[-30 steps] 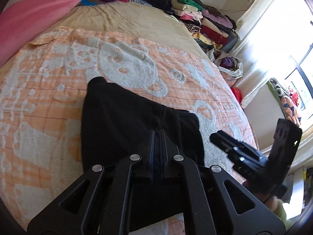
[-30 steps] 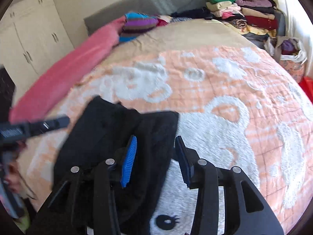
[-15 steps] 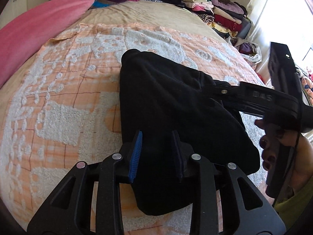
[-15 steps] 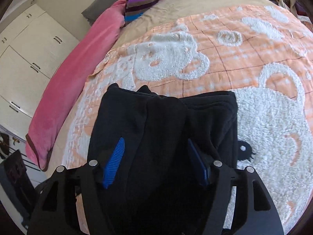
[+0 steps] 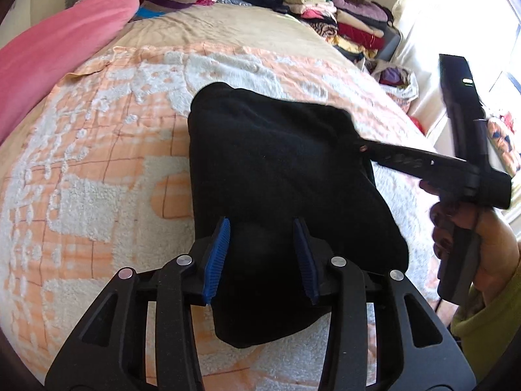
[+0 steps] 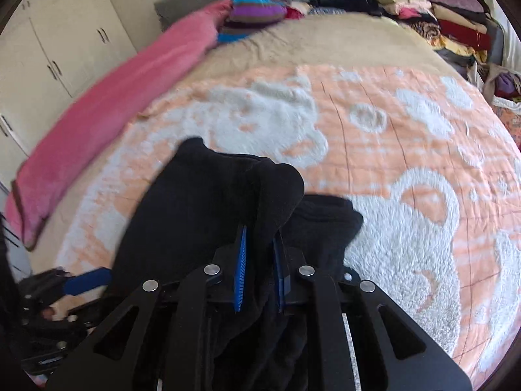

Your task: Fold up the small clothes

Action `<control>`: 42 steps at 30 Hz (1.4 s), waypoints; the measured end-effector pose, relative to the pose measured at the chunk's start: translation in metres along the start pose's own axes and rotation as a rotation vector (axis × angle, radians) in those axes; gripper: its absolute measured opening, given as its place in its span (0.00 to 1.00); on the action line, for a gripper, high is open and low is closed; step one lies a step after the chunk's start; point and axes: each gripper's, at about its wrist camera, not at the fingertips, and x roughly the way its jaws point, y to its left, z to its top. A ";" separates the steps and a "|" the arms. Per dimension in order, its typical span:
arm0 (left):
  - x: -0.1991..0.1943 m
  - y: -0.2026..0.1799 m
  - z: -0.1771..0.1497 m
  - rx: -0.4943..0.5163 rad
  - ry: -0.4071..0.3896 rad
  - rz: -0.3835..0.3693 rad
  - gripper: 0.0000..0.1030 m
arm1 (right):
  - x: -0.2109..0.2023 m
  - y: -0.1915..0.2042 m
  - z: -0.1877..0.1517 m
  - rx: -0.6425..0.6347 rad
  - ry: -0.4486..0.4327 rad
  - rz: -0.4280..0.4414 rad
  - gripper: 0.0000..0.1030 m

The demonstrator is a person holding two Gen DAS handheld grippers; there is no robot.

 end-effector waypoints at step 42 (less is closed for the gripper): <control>-0.003 -0.004 -0.019 0.051 0.057 0.053 0.52 | -0.093 -0.005 -0.078 0.031 -0.079 0.105 0.07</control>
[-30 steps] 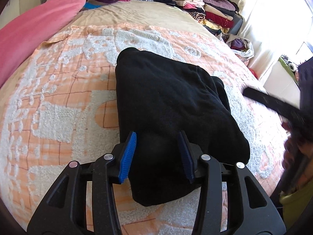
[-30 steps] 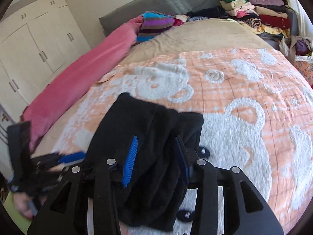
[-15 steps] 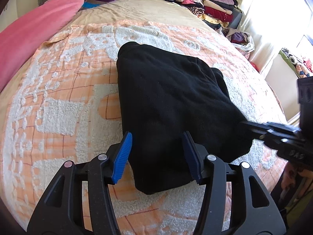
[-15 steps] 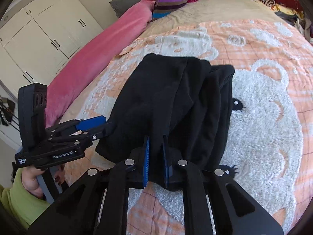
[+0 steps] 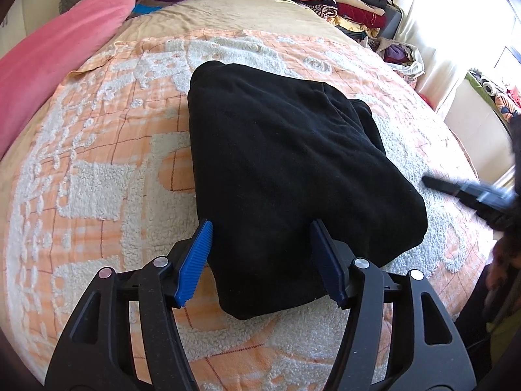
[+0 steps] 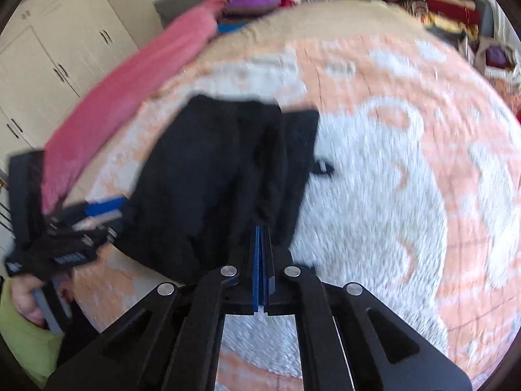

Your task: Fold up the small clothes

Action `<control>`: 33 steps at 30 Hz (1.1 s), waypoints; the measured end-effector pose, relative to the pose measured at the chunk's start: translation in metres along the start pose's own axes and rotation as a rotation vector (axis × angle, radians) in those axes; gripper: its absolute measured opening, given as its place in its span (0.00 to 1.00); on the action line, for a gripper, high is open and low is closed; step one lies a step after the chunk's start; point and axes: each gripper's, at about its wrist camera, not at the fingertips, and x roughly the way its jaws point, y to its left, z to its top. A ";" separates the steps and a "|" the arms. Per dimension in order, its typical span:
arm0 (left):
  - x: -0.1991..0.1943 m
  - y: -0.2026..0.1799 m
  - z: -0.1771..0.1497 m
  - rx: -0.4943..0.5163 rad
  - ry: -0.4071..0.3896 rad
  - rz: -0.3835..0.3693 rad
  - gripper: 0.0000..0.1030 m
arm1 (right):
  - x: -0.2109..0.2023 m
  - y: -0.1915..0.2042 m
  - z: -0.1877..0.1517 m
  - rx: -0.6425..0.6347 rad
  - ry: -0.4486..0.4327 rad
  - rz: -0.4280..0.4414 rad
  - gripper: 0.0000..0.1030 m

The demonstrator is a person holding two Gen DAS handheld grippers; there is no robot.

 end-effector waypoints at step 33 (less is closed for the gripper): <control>-0.028 0.007 0.008 -0.039 -0.044 -0.005 0.73 | -0.006 0.016 0.002 -0.052 -0.040 -0.058 0.68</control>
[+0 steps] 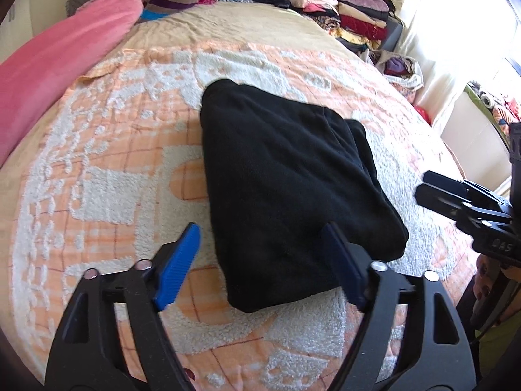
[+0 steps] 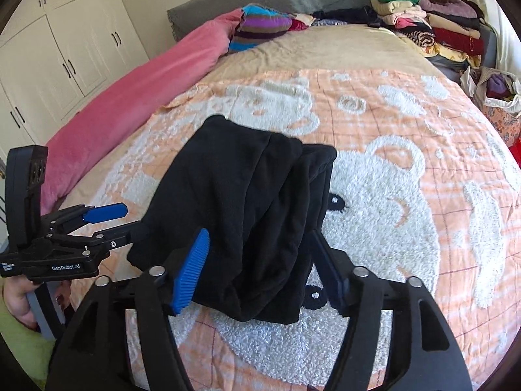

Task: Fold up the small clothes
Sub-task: 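Open the left tool and withdraw both tools from the folded shirt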

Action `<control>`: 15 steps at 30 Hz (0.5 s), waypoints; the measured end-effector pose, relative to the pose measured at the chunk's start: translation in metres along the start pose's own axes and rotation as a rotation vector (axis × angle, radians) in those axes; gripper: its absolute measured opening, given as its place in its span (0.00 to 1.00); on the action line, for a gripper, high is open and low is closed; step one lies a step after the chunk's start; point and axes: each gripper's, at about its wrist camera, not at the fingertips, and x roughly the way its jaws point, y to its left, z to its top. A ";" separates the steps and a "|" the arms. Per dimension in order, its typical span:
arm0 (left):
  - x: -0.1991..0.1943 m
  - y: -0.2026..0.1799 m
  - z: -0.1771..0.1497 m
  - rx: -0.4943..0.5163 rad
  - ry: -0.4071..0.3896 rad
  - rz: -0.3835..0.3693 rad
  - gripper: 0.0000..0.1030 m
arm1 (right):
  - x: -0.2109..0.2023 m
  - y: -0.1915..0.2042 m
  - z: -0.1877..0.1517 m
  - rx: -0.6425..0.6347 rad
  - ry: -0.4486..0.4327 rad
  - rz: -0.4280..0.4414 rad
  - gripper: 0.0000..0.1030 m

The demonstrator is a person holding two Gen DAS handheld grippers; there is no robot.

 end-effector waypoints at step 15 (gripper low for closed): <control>-0.023 0.025 0.011 -0.065 -0.059 0.086 0.91 | -0.031 -0.026 0.015 0.058 -0.095 -0.046 0.92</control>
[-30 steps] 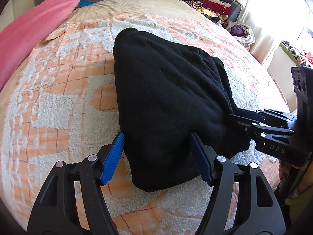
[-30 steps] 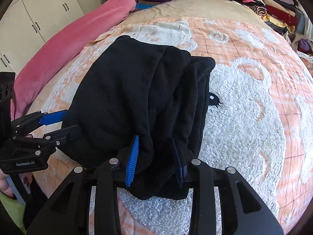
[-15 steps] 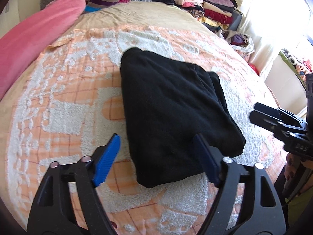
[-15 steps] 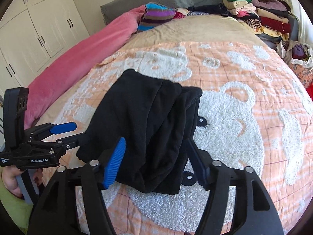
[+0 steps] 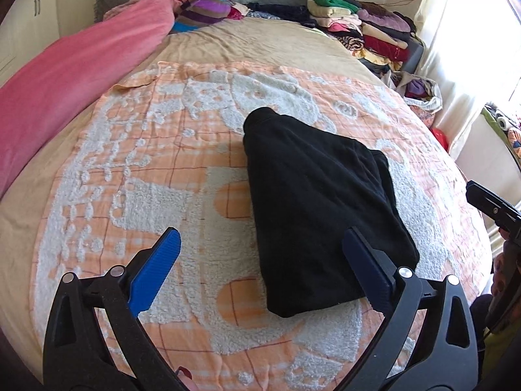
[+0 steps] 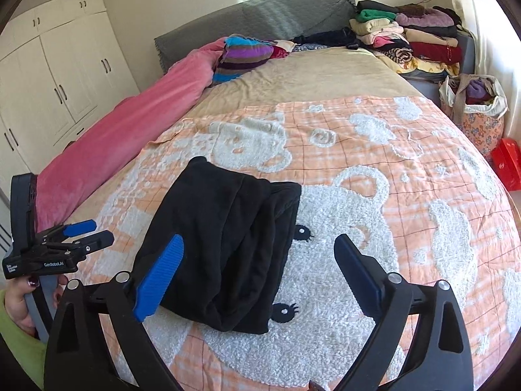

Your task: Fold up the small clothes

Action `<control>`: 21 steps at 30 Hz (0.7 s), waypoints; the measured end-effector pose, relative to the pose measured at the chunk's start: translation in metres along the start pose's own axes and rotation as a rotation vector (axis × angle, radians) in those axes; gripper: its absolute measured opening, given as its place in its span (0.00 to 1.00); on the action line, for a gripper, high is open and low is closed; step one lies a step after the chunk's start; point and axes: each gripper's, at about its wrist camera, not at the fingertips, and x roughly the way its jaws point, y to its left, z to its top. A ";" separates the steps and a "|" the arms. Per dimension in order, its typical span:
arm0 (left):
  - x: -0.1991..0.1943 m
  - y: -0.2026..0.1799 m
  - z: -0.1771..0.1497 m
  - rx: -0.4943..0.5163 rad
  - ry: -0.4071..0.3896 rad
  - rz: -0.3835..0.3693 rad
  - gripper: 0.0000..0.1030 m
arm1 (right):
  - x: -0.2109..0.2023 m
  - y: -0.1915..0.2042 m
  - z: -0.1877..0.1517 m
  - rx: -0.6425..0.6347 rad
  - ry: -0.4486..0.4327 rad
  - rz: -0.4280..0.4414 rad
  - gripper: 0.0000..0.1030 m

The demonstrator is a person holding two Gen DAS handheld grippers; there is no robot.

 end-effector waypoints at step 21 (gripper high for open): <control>0.039 0.008 -0.001 -0.075 0.077 0.009 0.91 | 0.059 -0.022 0.002 0.080 0.117 0.110 0.93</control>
